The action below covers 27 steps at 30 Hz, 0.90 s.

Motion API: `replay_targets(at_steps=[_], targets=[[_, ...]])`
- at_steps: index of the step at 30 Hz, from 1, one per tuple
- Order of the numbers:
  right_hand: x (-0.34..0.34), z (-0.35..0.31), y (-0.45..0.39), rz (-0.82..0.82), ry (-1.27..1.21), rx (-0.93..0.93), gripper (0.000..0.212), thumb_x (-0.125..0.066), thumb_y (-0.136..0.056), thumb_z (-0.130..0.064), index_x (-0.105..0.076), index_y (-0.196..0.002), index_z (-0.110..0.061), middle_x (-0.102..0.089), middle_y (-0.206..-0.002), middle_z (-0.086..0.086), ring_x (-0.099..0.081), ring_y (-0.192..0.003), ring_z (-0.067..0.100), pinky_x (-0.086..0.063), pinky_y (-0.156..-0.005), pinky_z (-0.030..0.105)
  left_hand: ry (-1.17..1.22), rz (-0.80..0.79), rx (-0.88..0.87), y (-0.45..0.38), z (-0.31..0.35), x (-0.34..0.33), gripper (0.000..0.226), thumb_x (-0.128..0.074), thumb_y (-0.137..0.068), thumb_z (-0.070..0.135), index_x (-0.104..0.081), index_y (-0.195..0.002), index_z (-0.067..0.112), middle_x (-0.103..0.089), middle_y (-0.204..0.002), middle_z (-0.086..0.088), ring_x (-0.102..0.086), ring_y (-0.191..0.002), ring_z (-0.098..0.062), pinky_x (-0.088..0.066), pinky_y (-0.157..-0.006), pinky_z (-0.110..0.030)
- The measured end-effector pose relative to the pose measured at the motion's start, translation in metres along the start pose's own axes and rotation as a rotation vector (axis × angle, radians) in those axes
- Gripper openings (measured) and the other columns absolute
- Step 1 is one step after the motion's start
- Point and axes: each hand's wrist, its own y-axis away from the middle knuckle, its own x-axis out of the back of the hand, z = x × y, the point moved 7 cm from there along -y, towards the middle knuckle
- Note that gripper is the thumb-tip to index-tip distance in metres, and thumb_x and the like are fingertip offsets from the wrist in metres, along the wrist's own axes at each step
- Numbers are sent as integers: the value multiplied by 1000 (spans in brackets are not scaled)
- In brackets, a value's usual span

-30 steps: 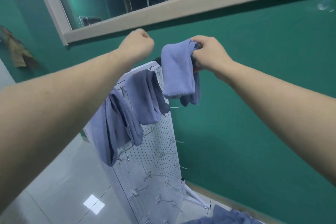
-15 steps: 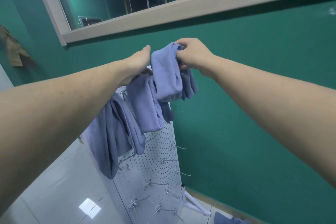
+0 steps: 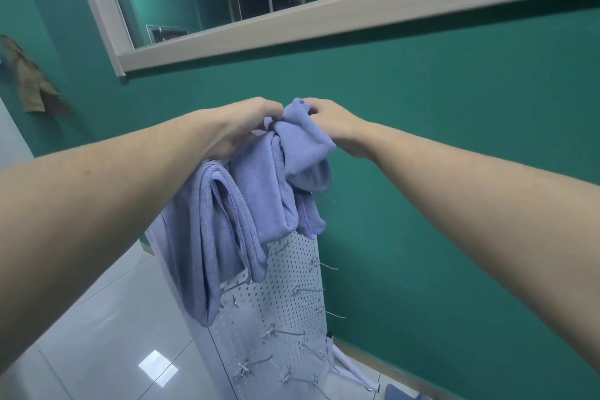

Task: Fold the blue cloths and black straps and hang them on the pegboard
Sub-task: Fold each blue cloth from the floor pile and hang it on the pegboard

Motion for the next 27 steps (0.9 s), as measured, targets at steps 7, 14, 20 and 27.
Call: replay_targets(at_steps=[7, 14, 20, 27], targets=[[-1, 1, -7, -12, -106, -36, 20, -56, -95, -21, -68, -111, -17, -73, -112, 3, -66, -90, 14, -53, -83, 29, -264, 206, -69, 10, 8, 2, 34, -65, -94, 27, -58, -127, 34, -69, -106, 1, -68, -91, -18, -58, -74, -31], [-3, 5, 5, -102, -71, -32, 33, -48, -92, -28, -75, -112, -26, -74, -115, -3, -69, -106, 12, -53, -99, 34, -444, 305, -66, 13, 18, 0, 45, -71, -88, 32, -56, -131, 28, -59, -116, -3, -61, -99, -24, -51, -72, -31], [-1, 15, 3, -73, -46, 1, 34, -45, -97, -19, -64, -124, -28, -67, -92, -7, -56, -75, 8, -49, -76, 26, -451, 157, 50, 10, 16, -10, 45, -63, -97, 25, -49, -139, 32, -63, -120, -2, -66, -105, -27, -57, -91, -46], [13, 5, -1, 132, -5, 87, 18, -68, -90, -25, -73, -108, -27, -75, -103, -4, -67, -85, 5, -52, -71, 17, -911, 280, -84, 11, 44, -1, 52, -63, -92, 43, -48, -142, 36, -51, -133, -5, -62, -100, -30, -51, -80, -35]])
